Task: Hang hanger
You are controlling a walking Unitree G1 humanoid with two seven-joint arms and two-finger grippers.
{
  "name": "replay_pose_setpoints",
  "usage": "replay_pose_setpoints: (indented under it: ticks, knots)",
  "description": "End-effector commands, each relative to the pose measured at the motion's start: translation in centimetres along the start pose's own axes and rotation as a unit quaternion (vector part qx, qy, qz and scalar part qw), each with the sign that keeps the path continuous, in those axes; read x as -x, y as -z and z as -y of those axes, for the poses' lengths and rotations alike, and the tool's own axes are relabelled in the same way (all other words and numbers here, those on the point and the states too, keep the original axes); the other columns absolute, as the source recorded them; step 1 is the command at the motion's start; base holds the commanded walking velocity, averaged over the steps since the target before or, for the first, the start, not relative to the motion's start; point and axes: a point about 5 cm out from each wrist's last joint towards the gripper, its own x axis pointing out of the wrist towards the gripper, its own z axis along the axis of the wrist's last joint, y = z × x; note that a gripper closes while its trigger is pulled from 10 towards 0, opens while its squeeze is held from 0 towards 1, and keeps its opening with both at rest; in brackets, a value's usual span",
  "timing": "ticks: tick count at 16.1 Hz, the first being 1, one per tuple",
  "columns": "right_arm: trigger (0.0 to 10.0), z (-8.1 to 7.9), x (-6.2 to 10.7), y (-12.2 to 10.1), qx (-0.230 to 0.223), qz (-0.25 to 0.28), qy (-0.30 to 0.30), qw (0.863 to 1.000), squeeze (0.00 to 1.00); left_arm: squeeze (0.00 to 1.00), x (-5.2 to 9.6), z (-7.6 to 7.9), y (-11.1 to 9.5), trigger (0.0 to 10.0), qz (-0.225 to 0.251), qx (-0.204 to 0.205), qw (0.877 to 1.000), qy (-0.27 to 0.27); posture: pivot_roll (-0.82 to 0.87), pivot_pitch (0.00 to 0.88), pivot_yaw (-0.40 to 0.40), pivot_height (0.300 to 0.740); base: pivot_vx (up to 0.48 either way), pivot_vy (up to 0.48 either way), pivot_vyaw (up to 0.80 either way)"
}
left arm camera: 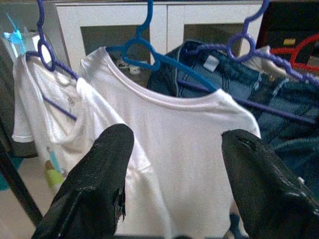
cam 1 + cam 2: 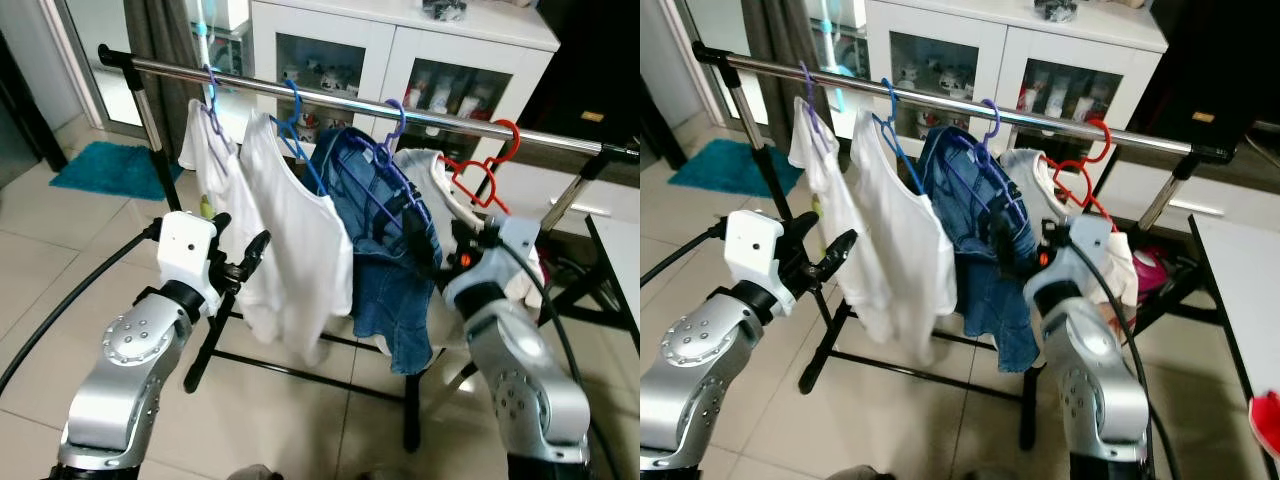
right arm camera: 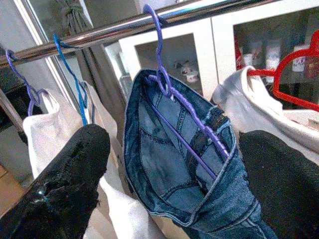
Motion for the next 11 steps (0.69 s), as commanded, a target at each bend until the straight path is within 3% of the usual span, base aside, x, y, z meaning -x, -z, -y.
replay_pose_setpoints:
  ticks: [1, 4, 5, 7, 8, 9, 11]
  knots:
    - [10.0, 0.6, 0.2, 0.4, 0.021, -0.001, 0.022, 1.0, 1.0, 0.05, -0.2, 0.6, 0.4, 10.0, -0.005, 0.001, 1.0, 0.008, -0.01, 0.031, -0.016, 0.74, 0.0, 0.326, 0.0]
    - [10.0, 1.1, -0.2, 0.4, 0.017, 0.017, 0.06, 0.998, 1.0, 0.05, -0.2, 0.6, 0.4, 10.0, -0.006, 0.0, 1.0, 0.008, 0.0, 0.028, -0.018, 0.74, 0.0, 0.317, 0.0]
    - [10.0, 1.0, -0.4, 0.4, -0.011, 0.013, 0.063, 0.998, 1.0, 0.05, -0.1, 0.6, 0.4, 10.0, -0.007, -0.003, 1.0, 0.008, 0.0, 0.027, -0.02, 0.74, 0.0, 0.311, 0.0]
    - [10.0, 0.2, -0.7, 0.0, -0.008, 0.024, 0.04, 0.999, 1.0, 0.05, 0.0, 0.3, 0.4, 10.0, -0.007, -0.003, 1.0, 0.003, 0.0, 0.026, -0.023, 0.74, 0.0, 0.315, 0.0]
    - [10.0, 0.1, -0.8, 0.3, -0.001, 0.012, 0.038, 0.999, 1.0, 0.05, 0.0, 0.3, 0.3, 10.0, -0.005, -0.001, 1.0, 0.0, 0.0, 0.03, -0.027, 0.74, 0.0, 0.352, 0.0]
    - [10.0, 0.1, -0.8, 1.2, 0.0, -0.045, 0.027, 0.999, 1.0, 0.05, 0.0, 0.3, 0.3, 10.0, -0.004, -0.001, 1.0, -0.002, 0.01, 0.034, -0.037, 0.74, 0.0, 0.36, 0.0]
    - [10.0, -0.6, -0.8, 1.9, 0.008, -0.069, -0.009, 0.998, 1.0, 0.05, 0.2, 0.1, 0.4, 10.0, 0.003, 0.015, 1.0, -0.016, 0.0, 0.028, -0.036, 0.74, 0.0, 0.182, 0.0]
